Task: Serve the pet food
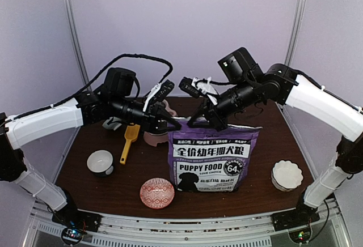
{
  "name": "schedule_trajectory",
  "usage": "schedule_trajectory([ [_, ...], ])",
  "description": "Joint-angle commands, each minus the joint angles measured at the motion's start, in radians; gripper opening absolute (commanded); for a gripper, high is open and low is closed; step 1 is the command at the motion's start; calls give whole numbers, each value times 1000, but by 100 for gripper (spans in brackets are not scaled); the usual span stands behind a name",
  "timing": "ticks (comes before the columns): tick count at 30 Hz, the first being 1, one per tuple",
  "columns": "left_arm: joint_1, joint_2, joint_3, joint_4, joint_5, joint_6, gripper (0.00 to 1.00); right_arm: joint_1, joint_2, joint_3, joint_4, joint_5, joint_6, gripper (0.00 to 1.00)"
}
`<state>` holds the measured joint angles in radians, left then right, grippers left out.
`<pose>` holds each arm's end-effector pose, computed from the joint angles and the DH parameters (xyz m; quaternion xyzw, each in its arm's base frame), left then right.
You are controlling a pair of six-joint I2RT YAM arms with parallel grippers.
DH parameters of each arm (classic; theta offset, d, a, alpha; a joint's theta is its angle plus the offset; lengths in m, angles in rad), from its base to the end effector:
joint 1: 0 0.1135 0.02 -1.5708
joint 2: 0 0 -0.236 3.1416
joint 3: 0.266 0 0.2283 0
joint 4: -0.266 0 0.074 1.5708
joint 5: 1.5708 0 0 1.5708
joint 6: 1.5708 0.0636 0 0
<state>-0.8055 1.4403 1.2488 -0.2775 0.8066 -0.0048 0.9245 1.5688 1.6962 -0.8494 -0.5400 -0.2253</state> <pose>0.1901 -0.2642 0.3111 0.4946 0.6417 -0.4971 0.3107 0.1707 0.2806 0.3521 -0.5697 0.6774 0.3643 0.2896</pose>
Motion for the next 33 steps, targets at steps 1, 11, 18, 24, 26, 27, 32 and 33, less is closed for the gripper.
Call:
schedule_trajectory([
  [1,3,-25,-12,35,7,12,0,11,-4,25,-17,65,-12,0],
  [11,3,-17,-11,43,15,7,0,23,12,6,29,66,10,20],
  [18,4,-19,-12,43,10,8,0,25,32,24,14,100,-2,0],
  [24,4,-21,-12,41,9,9,0,26,1,3,-19,176,-19,0],
  [26,5,-22,-12,41,10,9,0,25,-9,-3,-30,198,-21,6],
  [27,5,-21,-12,42,11,9,0,26,-15,-6,-33,206,-23,10],
  [32,5,-22,-12,41,9,9,0,25,-31,-19,-58,250,-34,17],
  [33,6,-22,-12,42,8,9,0,25,-34,-18,-65,259,-37,17],
])
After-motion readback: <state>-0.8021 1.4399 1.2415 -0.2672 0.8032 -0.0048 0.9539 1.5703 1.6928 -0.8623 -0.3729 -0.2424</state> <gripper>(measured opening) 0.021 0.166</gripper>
